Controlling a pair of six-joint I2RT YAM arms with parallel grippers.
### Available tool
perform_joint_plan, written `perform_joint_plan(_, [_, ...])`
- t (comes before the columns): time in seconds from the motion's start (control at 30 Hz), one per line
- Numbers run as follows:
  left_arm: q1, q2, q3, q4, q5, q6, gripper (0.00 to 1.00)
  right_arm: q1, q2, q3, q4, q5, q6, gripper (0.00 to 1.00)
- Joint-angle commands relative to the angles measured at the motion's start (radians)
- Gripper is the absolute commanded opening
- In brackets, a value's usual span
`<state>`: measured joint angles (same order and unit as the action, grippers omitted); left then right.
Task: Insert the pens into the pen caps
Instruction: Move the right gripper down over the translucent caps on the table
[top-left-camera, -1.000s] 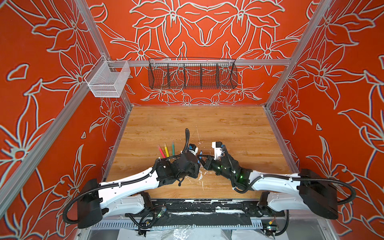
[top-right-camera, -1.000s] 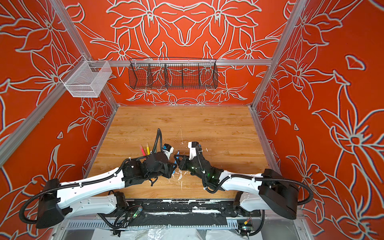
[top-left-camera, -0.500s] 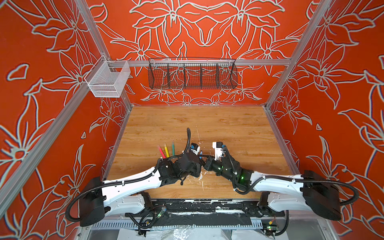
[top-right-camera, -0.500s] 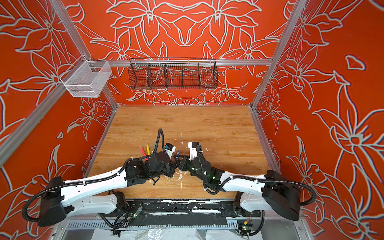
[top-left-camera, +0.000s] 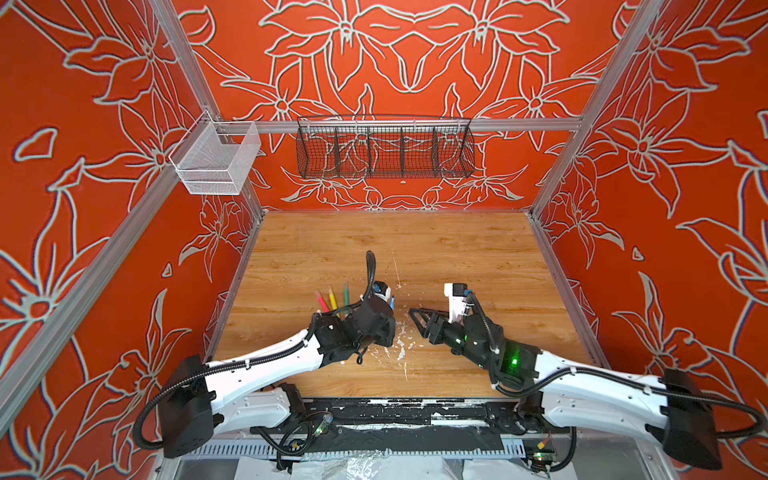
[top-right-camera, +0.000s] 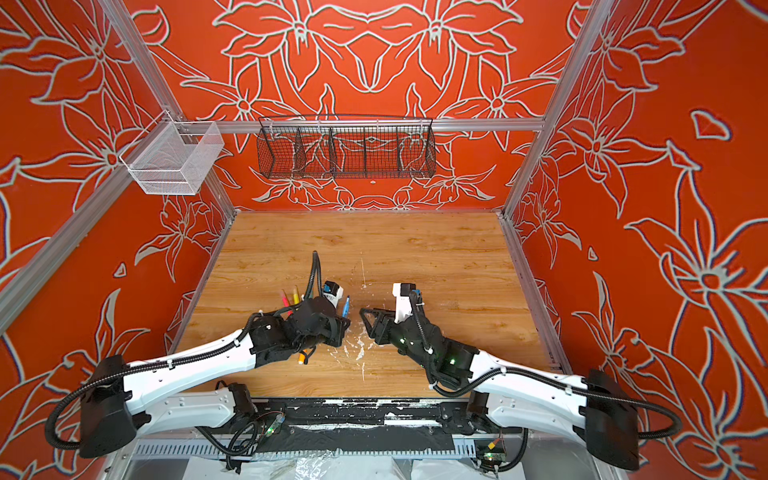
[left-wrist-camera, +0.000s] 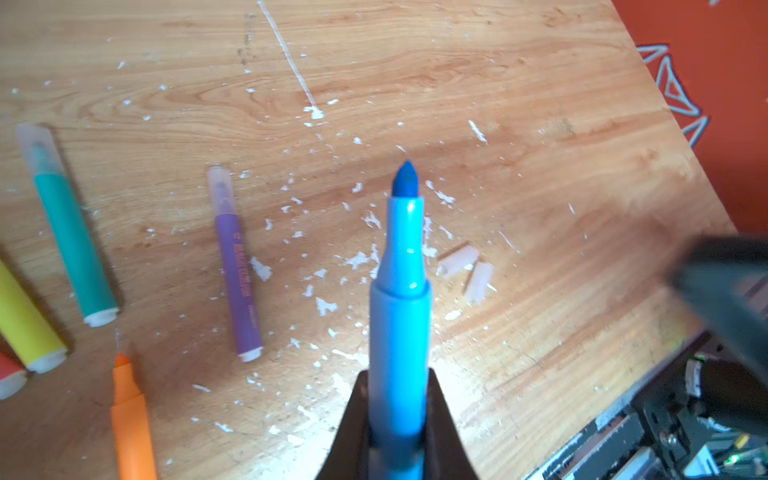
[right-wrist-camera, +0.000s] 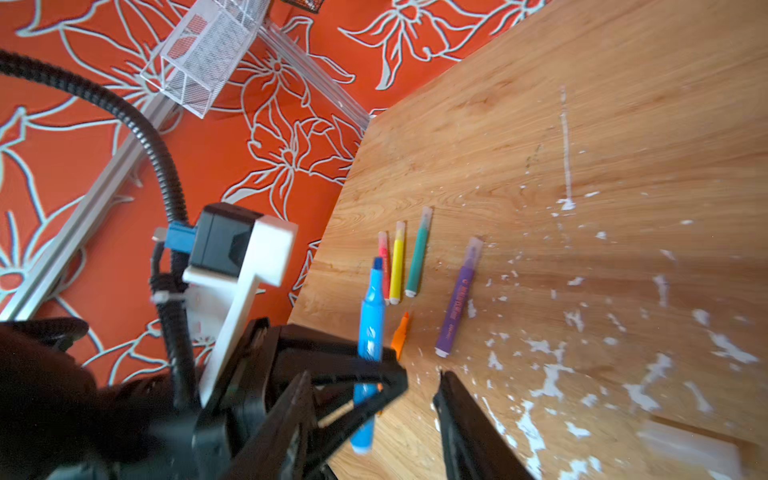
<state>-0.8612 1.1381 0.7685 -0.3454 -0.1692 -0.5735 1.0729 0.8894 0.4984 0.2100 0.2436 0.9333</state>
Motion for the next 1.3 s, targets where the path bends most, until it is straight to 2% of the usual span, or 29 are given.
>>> perform_joint_plan(0.0, [0.133, -0.047, -0.035, -0.017, 0.123, 0.041, 0.00, 0.002, -0.076, 0.051, -0.298, 0.115, -0.048, 0.53])
perform_joint_plan(0.13, [0.228, -0.070, -0.047, -0.051, 0.056, 0.095, 0.00, 0.001, -0.095, 0.097, -0.464, 0.144, -0.068, 0.53])
perform_joint_plan(0.23, [0.233, -0.068, -0.049, -0.083, -0.063, 0.144, 0.00, -0.004, -0.027, 0.151, -0.552, 0.115, -0.082, 0.53])
perform_joint_plan(0.33, [0.234, -0.090, -0.102, -0.045, -0.163, 0.182, 0.00, -0.008, 0.085, 0.204, -0.607, 0.073, -0.082, 0.52])
perform_joint_plan(0.47, [0.234, -0.135, -0.145, 0.043, -0.086, 0.246, 0.00, -0.031, 0.238, 0.207, -0.565, -0.005, -0.060, 0.51])
perform_joint_plan(0.57, [0.234, -0.142, -0.133, 0.003, -0.108, 0.232, 0.00, -0.075, 0.332, 0.202, -0.529, -0.063, -0.038, 0.51])
perform_joint_plan(0.7, [0.232, -0.143, -0.106, -0.072, -0.086, 0.204, 0.00, -0.142, 0.415, 0.178, -0.442, -0.174, -0.030, 0.50])
perform_joint_plan(0.73, [0.232, -0.180, -0.108, -0.087, -0.098, 0.196, 0.00, -0.156, 0.436, 0.182, -0.434, -0.195, -0.032, 0.49])
perform_joint_plan(0.87, [0.233, -0.221, -0.155, -0.039, -0.092, 0.195, 0.00, -0.195, 0.510, 0.224, -0.449, -0.235, -0.047, 0.46])
perform_joint_plan(1.0, [0.233, -0.252, -0.166, -0.046, -0.112, 0.189, 0.00, -0.196, 0.517, 0.236, -0.484, -0.201, -0.051, 0.46])
perform_joint_plan(1.2, [0.232, -0.268, -0.173, -0.046, -0.113, 0.188, 0.00, -0.183, 0.452, 0.252, -0.658, -0.085, -0.057, 0.46])
perform_joint_plan(1.27, [0.232, -0.267, -0.173, -0.046, -0.115, 0.187, 0.00, -0.180, 0.447, 0.247, -0.680, -0.079, -0.062, 0.46])
